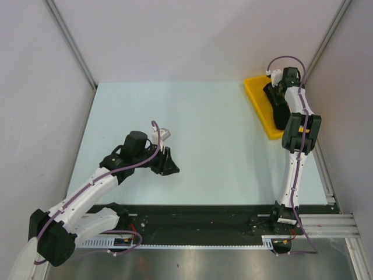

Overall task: Roll the t-shirts
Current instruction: Place the T-shirt in the bin.

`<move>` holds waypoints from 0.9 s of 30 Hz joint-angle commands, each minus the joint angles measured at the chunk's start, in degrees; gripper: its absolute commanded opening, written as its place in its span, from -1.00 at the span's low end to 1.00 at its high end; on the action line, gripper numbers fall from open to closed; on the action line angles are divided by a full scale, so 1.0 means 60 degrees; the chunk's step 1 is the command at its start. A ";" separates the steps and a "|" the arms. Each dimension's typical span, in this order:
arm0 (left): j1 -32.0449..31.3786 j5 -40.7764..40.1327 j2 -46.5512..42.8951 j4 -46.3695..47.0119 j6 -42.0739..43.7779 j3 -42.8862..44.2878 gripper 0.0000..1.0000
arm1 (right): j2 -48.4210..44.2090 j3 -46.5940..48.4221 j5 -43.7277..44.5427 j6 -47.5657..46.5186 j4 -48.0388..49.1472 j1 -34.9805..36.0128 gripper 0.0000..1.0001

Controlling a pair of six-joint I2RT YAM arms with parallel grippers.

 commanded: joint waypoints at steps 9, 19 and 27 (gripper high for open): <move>0.0085 0.0171 -0.0052 0.0211 0.0240 -0.0079 -0.06 | 0.0043 0.0452 0.1431 -0.0695 0.0877 0.0034 -0.94; 0.0071 0.0230 -0.0052 0.0226 0.0241 -0.0094 -0.05 | -0.0030 0.0306 0.1724 -0.0534 0.1082 0.0151 -0.44; 0.0085 0.0274 -0.0096 0.0269 0.0255 -0.0094 -0.01 | -0.0162 0.0262 0.2018 -0.0154 0.1039 0.0210 0.99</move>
